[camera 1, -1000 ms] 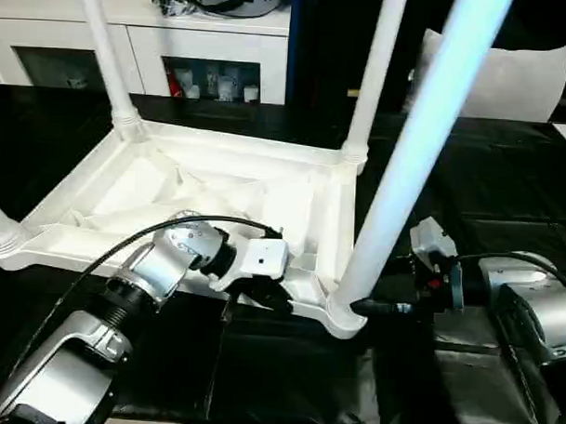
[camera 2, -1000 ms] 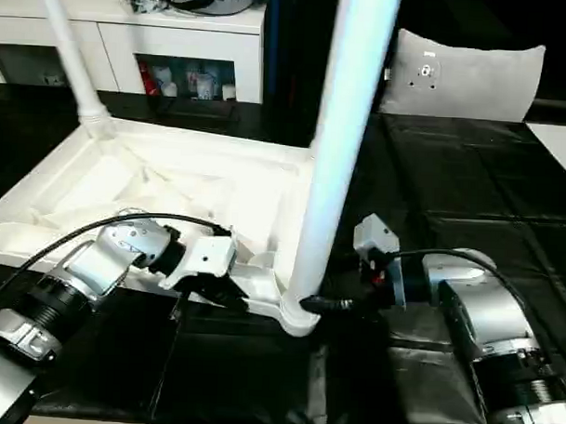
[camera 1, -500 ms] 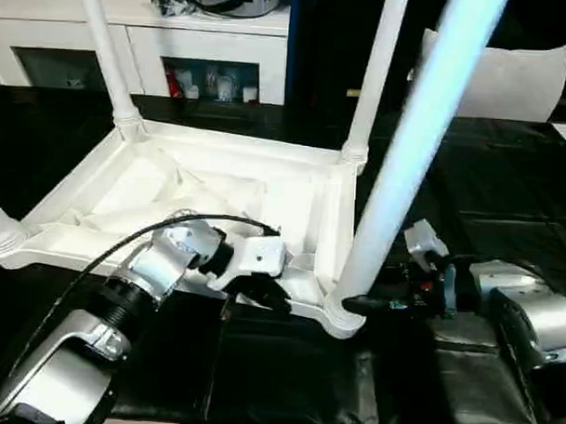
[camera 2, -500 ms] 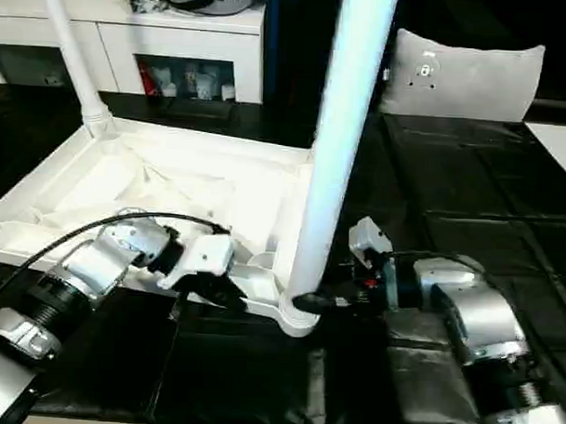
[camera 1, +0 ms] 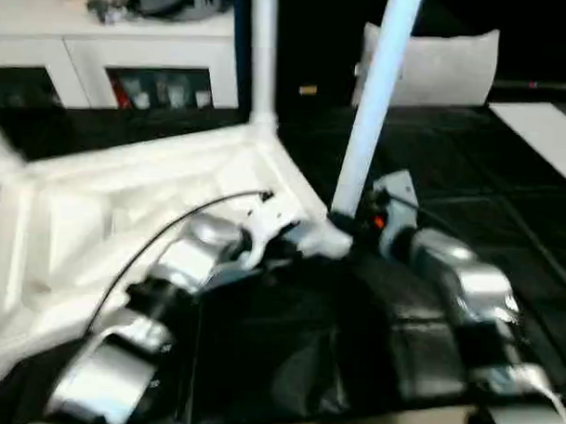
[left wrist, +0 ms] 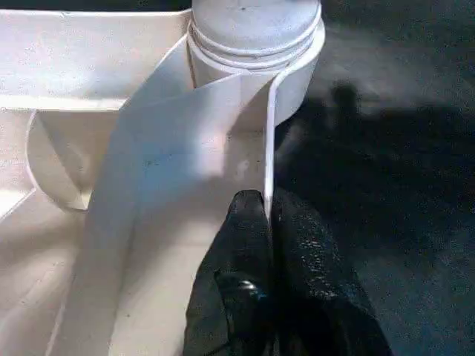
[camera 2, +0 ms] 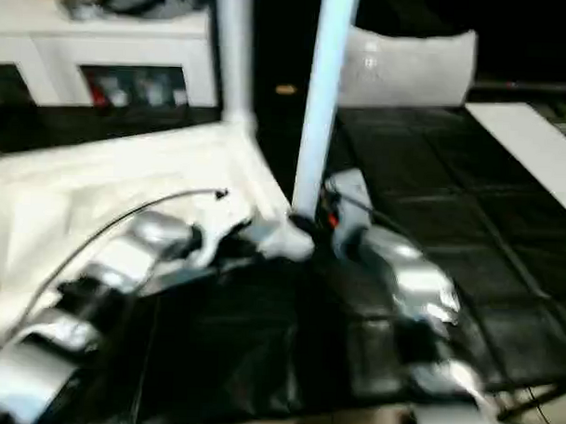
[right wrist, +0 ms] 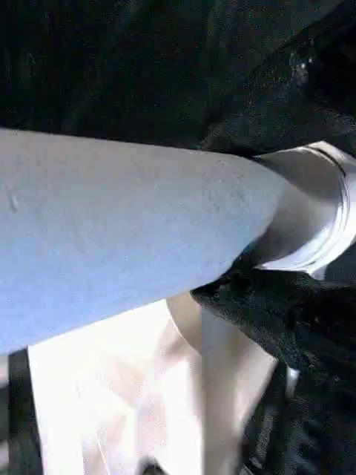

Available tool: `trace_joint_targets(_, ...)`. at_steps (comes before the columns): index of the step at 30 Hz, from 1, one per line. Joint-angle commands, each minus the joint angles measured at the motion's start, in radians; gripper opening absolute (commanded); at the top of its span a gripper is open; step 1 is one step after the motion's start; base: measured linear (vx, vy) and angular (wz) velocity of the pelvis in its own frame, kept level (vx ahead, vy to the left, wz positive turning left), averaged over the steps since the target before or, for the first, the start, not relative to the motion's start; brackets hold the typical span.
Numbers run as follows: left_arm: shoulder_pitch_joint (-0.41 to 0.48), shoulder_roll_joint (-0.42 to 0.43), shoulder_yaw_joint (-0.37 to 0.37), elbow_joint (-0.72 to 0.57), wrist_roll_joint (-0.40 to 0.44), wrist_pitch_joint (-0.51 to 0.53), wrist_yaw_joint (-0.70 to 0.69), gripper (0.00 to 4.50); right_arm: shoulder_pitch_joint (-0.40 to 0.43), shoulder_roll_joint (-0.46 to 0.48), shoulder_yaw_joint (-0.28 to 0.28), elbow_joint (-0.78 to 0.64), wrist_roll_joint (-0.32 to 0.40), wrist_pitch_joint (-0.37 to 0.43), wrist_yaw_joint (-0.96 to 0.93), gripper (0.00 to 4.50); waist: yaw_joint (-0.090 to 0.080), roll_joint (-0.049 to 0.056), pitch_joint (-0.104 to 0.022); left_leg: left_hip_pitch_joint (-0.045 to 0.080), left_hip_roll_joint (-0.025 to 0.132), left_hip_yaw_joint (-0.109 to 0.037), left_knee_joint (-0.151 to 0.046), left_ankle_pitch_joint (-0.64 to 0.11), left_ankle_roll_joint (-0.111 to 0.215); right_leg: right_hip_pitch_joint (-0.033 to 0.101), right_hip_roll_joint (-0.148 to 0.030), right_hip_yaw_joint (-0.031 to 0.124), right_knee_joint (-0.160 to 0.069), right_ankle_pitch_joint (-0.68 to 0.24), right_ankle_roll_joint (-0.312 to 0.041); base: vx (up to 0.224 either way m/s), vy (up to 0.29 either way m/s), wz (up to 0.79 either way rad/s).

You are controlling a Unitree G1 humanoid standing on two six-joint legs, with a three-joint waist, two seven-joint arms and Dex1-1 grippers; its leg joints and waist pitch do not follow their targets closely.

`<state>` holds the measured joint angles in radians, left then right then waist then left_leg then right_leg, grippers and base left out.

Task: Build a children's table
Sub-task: Rotate leg to tighten

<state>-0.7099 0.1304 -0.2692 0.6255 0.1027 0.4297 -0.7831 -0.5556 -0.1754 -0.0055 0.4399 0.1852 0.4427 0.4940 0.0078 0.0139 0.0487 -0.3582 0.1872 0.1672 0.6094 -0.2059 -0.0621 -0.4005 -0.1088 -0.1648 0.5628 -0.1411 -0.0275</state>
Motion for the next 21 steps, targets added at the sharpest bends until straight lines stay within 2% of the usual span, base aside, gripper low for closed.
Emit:
trace_joint_targets(1,-0.026,-0.022,0.029,-0.018,-0.017,-0.005,0.042,0.0,-0.002,0.028,0.013,0.032,-0.002,-0.006,-0.012,2.62,0.011,-0.001,-0.073,-0.003,0.039,-0.02,-0.071,-0.209,0.048,0.058,-0.061,0.052,-0.081,-0.397,-0.103,0.0,0.0,0.0)
trace_joint_targets(2,-0.025,-0.023,0.028,-0.021,-0.016,-0.006,0.046,0.0,-0.003,0.033,0.003,0.031,0.005,-0.008,-0.014,2.64,0.013,-0.002,-0.077,-0.006,0.042,-0.021,-0.072,-0.179,0.057,0.062,-0.06,0.056,-0.068,-0.332,-0.128,0.0,0.0,0.0)
trace_joint_targets(3,-0.023,-0.021,0.024,-0.024,-0.014,-0.013,0.042,0.0,-0.001,0.033,0.001,0.024,0.01,-0.009,-0.005,2.79,0.013,-0.011,-0.077,-0.008,0.042,-0.019,-0.072,-0.168,0.065,0.063,-0.059,0.059,-0.065,-0.311,-0.139,0.0,0.0,0.0)
trace_joint_targets(4,-0.014,-0.006,0.01,-0.032,-0.009,-0.045,0.015,0.0,0.018,0.006,0.021,-0.011,0.004,-0.035,0.055,2.94,0.021,-0.004,-0.081,-0.01,0.043,-0.018,-0.068,-0.12,0.082,0.066,-0.064,0.063,-0.053,-0.246,-0.167,0.0,0.0,0.0)
trace_joint_targets(7,0.0,0.016,-0.009,-0.038,-0.007,-0.088,-0.029,0.0,0.04,-0.028,0.026,-0.04,0.009,-0.077,0.116,3.06,0.036,-0.007,-0.085,-0.015,0.041,-0.013,-0.062,-0.044,0.127,0.069,-0.063,0.067,-0.037,-0.136,-0.198,0.0,0.0,0.0)
trace_joint_targets(8,0.005,0.026,-0.018,-0.041,-0.006,-0.106,-0.048,0.0,0.047,-0.045,0.026,-0.045,0.016,-0.096,0.142,3.19,0.038,-0.007,-0.085,-0.013,0.041,-0.011,-0.062,-0.04,0.133,0.068,-0.063,0.068,-0.036,-0.128,-0.203,0.0,0.0,0.0)
trace_joint_targets(9,0.019,0.059,-0.04,-0.039,-0.007,-0.164,-0.114,0.0,0.076,-0.107,0.023,-0.076,0.039,-0.137,0.24,3.19,0.044,-0.004,-0.084,-0.013,0.04,-0.01,-0.061,-0.042,0.142,0.068,-0.064,0.068,-0.038,-0.133,-0.204,0.0,0.0,0.0)
trace_joint_targets(11,0.021,0.066,-0.045,-0.036,-0.005,-0.177,-0.126,0.0,0.082,-0.122,0.024,-0.084,0.043,-0.14,0.262,3.41,0.052,-0.008,-0.085,-0.015,0.041,-0.009,-0.059,-0.045,0.154,0.07,-0.064,0.072,-0.031,-0.121,-0.206,0.0,0.0,0.0)
trace_joint_targets(13,0.024,0.082,-0.059,-0.029,0.001,-0.208,-0.15,0.0,0.098,-0.153,0.032,-0.093,0.039,-0.163,0.311,3.48,0.056,-0.007,-0.078,-0.012,0.042,-0.007,-0.062,-0.077,0.146,0.064,-0.061,0.071,-0.04,-0.177,-0.198,0.0,0.0,0.0)
trace_joint_targets(16,0.02,0.111,-0.079,-0.005,0.004,-0.26,-0.213,0.0,0.121,-0.227,0.042,-0.1,0.032,-0.162,0.398,3.73,0.067,-0.006,-0.071,0.0,0.043,-0.005,-0.068,-0.149,0.098,0.058,-0.061,0.07,-0.062,-0.338,-0.146,0.0,0.0,0.0)
trace_joint_targets(18,0.021,0.136,-0.098,0.001,-0.003,-0.331,-0.29,0.0,0.133,-0.277,0.058,-0.1,0.022,-0.169,0.454,3.83,0.074,-0.007,-0.071,0.003,0.046,-0.007,-0.07,-0.162,0.083,0.058,-0.06,0.072,-0.062,-0.353,-0.138,0.0,0.0,0.0)
trace_joint_targets(21,0.02,0.153,-0.107,0.003,-0.01,-0.368,-0.341,0.0,0.144,-0.313,0.069,-0.108,0.036,-0.171,0.525,3.9,0.082,-0.007,-0.073,0.004,0.047,-0.007,-0.07,-0.172,0.077,0.056,-0.06,0.072,-0.059,-0.34,-0.142,0.0,0.0,0.0)
